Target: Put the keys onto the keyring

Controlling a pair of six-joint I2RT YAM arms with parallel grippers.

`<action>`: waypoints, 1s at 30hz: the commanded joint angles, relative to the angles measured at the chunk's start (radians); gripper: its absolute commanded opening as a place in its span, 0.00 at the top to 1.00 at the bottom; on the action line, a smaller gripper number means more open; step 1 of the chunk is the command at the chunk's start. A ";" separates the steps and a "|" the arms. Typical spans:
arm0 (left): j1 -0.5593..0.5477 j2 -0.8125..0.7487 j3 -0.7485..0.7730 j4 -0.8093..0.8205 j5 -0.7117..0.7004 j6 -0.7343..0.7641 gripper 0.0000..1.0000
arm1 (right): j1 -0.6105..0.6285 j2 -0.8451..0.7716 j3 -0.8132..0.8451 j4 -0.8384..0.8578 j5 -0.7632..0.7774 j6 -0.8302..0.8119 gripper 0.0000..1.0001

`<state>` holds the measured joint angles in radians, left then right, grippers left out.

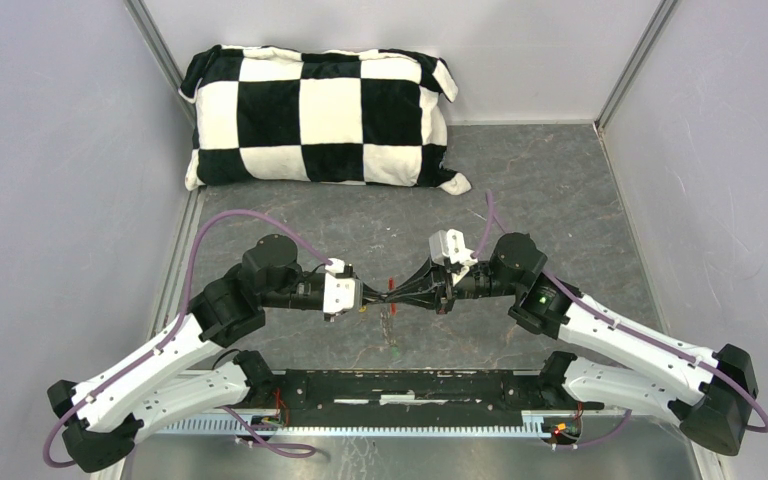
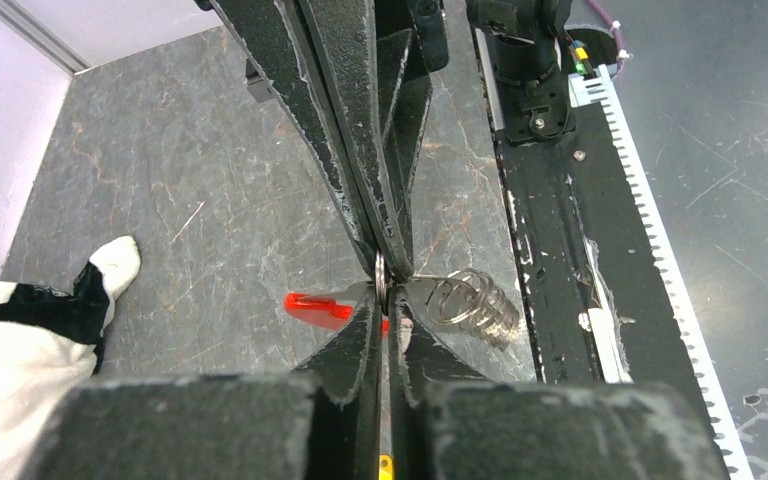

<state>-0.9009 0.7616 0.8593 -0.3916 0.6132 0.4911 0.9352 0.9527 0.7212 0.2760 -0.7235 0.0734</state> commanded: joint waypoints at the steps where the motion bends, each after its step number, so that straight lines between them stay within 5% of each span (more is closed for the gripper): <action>1: -0.003 0.001 0.028 0.016 0.025 0.022 0.98 | 0.006 -0.001 0.016 0.040 -0.028 -0.004 0.99; 4: -0.003 0.001 0.028 -0.009 0.030 0.050 0.98 | 0.005 -0.006 0.020 0.040 -0.031 -0.003 0.99; 13: 0.000 -0.022 0.011 -0.068 -0.053 0.100 0.98 | -0.007 -0.096 0.060 -0.112 0.171 -0.062 0.37; 21: 0.018 -0.084 0.021 -0.147 -0.176 0.155 0.98 | -0.032 -0.176 0.031 -0.244 0.521 -0.018 0.03; 30: 0.059 -0.066 0.119 -0.160 -0.428 0.145 0.98 | -0.035 -0.198 -0.158 -0.271 0.745 0.062 0.02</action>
<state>-0.8692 0.6872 0.9012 -0.5751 0.3199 0.6106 0.9012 0.7506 0.6468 0.0212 -0.0849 0.1059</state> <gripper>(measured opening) 0.041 0.979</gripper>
